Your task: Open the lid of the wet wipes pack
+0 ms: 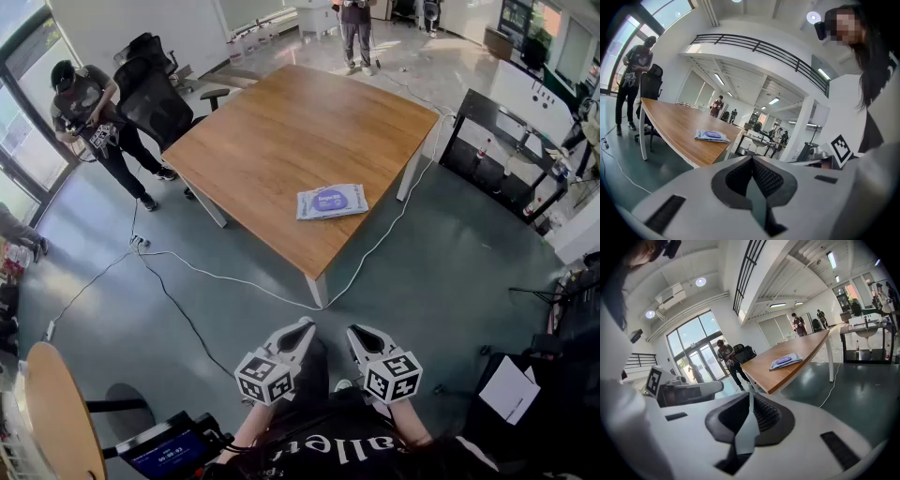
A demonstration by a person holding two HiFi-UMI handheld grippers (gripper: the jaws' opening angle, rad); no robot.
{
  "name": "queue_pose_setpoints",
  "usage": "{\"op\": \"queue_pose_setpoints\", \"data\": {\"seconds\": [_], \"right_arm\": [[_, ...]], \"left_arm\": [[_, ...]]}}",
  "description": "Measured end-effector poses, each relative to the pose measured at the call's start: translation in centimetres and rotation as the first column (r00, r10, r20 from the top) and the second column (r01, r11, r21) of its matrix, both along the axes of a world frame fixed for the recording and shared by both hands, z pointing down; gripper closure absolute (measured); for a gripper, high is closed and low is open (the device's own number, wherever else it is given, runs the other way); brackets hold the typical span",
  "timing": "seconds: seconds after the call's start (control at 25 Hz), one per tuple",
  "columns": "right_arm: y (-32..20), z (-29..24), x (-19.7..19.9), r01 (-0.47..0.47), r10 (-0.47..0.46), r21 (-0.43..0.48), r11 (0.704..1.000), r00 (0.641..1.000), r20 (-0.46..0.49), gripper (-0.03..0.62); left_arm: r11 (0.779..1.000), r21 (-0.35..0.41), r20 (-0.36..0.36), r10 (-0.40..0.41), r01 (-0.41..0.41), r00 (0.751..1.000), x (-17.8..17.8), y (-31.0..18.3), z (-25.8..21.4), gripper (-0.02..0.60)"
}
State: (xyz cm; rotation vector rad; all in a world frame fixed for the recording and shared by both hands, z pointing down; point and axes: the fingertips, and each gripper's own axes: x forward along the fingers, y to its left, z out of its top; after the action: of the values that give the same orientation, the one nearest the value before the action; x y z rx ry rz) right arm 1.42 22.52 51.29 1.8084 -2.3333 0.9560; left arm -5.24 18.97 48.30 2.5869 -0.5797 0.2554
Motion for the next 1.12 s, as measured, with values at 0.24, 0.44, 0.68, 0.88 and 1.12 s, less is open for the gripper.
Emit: {"op": "queue_pose_setpoints", "data": {"seconds": [0.24,0.44,0.68,0.88,1.12], "right_arm": [[-8.8,0.3,1.7,-0.036,0.036,0.003,0.999,0.999,-0.011,0.560],[-16.0,-0.5,1.6,-0.074,0.074,-0.007,0.997,0.997,-0.021,0.559],[-21.8,-0.6,2.5,-0.118,0.117,-0.025,0.993,0.992,-0.042,0.559],[-23.8,-0.7,3.4,-0.145,0.140,-0.040,0.989,0.985,-0.101,0.560],[-24.1,-0.4,7.7,-0.232,0.224,-0.064,0.970,0.967,-0.122,0.559]], "left_arm": [[0.998,0.028,-0.003,0.057,-0.057,0.998,2.2,-9.4,-0.2,0.580],[0.996,0.032,-0.010,0.088,-0.087,0.996,2.4,-17.1,-1.0,0.580],[0.989,-0.007,-0.015,0.145,-0.146,0.989,3.5,-23.2,0.5,0.580],[0.985,-0.040,-0.004,0.167,-0.167,0.986,4.3,-26.8,2.0,0.580],[0.989,-0.058,0.048,0.138,-0.135,0.989,5.2,-30.3,4.0,0.580]]}}
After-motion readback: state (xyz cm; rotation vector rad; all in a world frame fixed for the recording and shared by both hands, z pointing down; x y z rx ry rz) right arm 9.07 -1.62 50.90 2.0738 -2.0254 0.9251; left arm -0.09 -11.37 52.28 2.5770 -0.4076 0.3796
